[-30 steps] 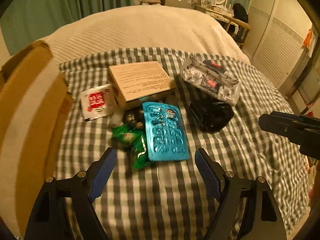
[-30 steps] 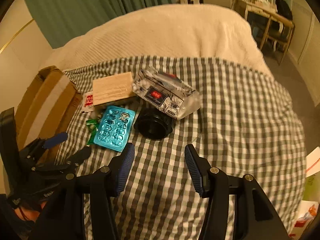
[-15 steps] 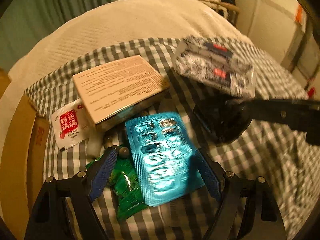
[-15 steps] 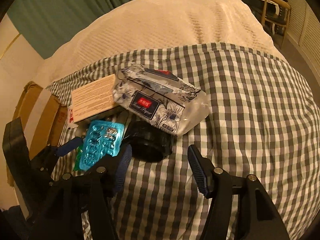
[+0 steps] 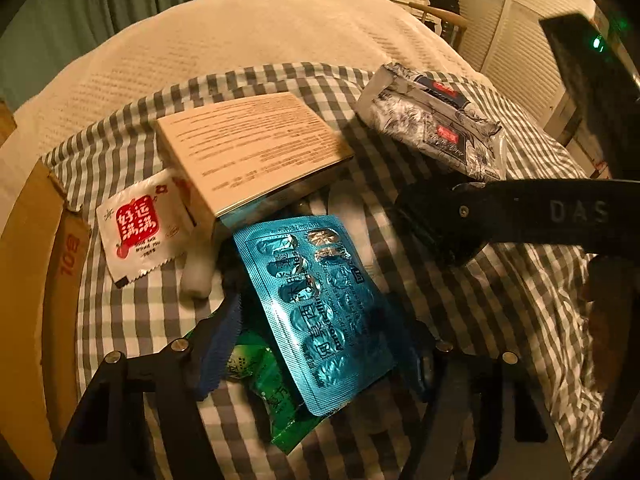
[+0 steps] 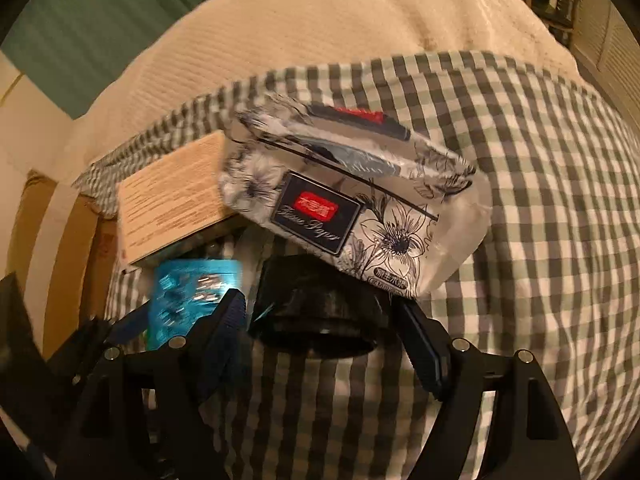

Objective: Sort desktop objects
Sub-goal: 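Grasp the blue blister pack with the left tool while the right tool grasps the black lid, then carry the blister pack and black lid over the cardboard box and release both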

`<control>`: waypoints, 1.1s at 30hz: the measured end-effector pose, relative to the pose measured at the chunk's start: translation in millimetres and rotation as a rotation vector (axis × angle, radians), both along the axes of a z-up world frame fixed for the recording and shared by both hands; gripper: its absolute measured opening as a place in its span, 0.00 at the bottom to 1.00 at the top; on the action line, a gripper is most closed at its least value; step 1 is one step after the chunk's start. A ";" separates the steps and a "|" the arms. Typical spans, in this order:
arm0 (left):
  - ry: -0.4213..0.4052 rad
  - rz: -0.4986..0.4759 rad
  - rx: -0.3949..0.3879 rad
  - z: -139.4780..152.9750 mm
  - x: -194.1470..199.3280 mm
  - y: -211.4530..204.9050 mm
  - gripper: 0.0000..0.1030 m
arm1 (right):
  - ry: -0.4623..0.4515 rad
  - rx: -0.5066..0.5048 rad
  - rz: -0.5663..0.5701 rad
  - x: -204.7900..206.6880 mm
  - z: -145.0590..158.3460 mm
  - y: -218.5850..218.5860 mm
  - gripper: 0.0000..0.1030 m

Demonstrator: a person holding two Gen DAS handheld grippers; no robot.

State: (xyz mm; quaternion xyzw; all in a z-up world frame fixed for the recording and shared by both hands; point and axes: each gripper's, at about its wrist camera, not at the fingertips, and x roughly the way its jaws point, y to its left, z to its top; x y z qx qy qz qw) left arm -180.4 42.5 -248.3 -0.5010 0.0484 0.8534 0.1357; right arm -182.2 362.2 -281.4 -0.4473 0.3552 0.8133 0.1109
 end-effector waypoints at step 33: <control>-0.021 0.009 0.060 26.2 25.7 23.0 0.08 | 0.012 0.091 0.058 89.3 35.9 -11.1 0.68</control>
